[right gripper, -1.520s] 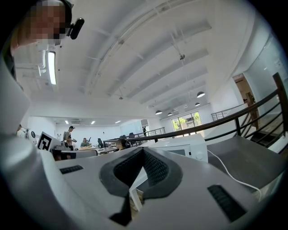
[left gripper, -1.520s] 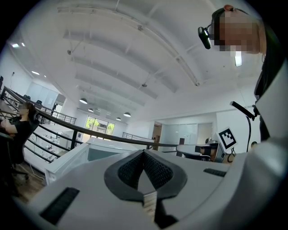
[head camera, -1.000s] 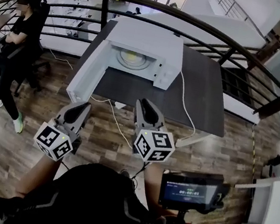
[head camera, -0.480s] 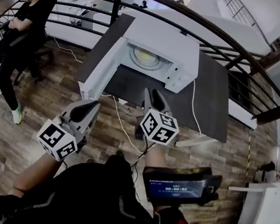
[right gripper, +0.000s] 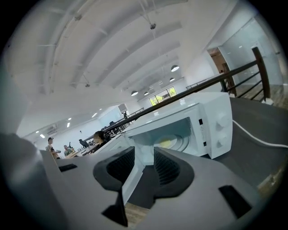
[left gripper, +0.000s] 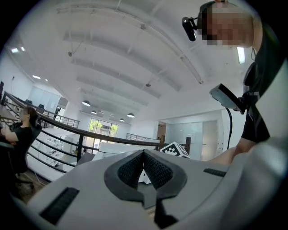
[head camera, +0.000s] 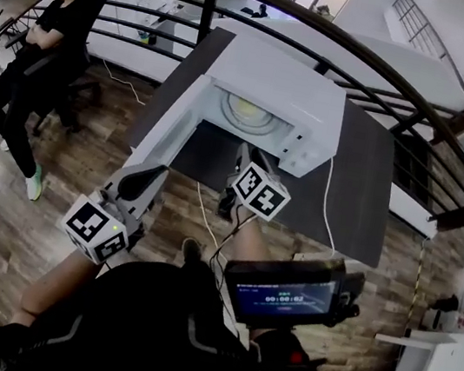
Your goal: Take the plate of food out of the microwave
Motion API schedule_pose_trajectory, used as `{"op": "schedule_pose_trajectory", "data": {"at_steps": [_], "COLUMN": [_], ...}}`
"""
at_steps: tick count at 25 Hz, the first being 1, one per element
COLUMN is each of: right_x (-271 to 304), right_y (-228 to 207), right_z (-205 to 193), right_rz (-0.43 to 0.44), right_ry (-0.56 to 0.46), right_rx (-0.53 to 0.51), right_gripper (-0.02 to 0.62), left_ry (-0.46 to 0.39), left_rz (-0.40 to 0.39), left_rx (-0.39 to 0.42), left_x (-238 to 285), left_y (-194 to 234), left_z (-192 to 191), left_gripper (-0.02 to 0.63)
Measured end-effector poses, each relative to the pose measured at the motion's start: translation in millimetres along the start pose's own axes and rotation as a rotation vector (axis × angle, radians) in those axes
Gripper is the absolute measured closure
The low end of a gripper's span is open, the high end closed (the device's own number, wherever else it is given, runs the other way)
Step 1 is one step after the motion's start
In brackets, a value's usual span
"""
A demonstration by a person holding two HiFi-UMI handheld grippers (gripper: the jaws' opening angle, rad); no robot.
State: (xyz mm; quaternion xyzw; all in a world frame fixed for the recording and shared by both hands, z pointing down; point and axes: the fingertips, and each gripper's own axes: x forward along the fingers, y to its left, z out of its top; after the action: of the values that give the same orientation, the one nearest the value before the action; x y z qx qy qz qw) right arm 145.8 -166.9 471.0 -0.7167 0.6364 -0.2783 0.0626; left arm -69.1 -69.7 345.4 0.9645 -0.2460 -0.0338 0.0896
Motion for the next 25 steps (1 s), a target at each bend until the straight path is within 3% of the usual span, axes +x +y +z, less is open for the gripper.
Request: {"op": "schedule_pose_trajectory", "data": {"at_steps": [6,15,25], "right_x": [74.2,171.7,241.9], "right_y": [-40.2,-115.6,-149.0], "right_z": [-10.1,-21.7,-36.7], "right_rz": [0.002,-0.073,-0.101], "right_ry": [0.05,0.108,0.156], "right_rx": [0.189,0.414,0.588], "right_gripper": [0.469,0.469,0.469], "left_ry": [0.007,0.114,0.16], "left_rz": [0.027,0.13,0.165], "left_rx": [0.067,0.085,0.08], "left_x": [28.0,68.5,88.9], "left_y": [9.8,35.8,59.8], "left_z": [1.4,-12.1,-19.4], "left_gripper": [0.603,0.603,0.603]}}
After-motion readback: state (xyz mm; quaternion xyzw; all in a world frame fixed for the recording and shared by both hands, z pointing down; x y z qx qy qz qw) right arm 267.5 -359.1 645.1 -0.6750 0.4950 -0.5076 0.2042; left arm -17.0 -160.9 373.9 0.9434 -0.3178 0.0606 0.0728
